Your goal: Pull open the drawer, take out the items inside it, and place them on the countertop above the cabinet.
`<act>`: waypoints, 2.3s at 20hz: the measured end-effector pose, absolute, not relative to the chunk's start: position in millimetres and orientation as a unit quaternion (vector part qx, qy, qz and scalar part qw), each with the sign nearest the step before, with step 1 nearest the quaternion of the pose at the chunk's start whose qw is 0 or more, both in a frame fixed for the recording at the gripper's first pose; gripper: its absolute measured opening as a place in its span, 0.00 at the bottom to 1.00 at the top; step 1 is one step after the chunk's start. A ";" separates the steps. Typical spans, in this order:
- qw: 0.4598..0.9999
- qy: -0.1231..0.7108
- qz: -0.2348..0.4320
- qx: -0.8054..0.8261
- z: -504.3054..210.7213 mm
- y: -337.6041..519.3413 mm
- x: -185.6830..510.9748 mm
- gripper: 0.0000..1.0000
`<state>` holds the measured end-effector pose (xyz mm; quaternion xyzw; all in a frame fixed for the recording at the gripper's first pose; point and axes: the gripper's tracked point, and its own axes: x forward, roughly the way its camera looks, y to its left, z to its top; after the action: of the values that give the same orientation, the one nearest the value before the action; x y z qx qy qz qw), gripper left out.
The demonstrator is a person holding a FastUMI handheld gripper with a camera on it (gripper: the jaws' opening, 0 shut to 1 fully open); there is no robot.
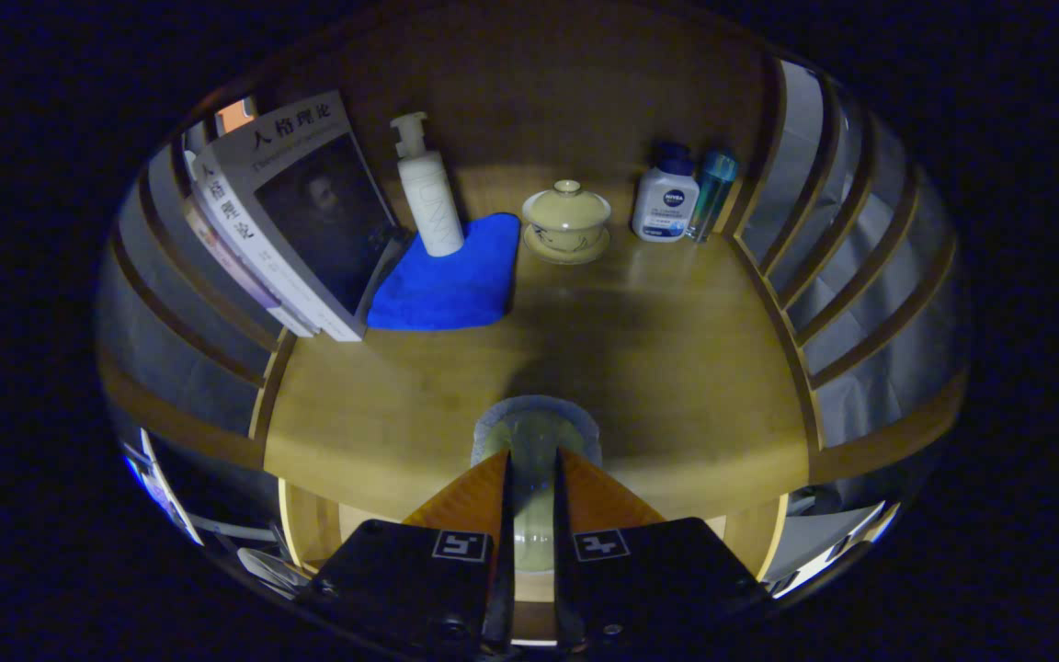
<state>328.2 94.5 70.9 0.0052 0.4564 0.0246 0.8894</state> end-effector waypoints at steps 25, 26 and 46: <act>0.935 0.354 0.016 0.012 92.7 80.5 298.9 0.64; 0.940 0.340 0.021 0.016 96.3 82.8 289.7 0.64; 0.999 -0.033 0.030 -0.004 86.9 68.2 46.4 1.00</act>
<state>46.4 68.2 86.9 -0.0038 -0.0330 0.0302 0.9990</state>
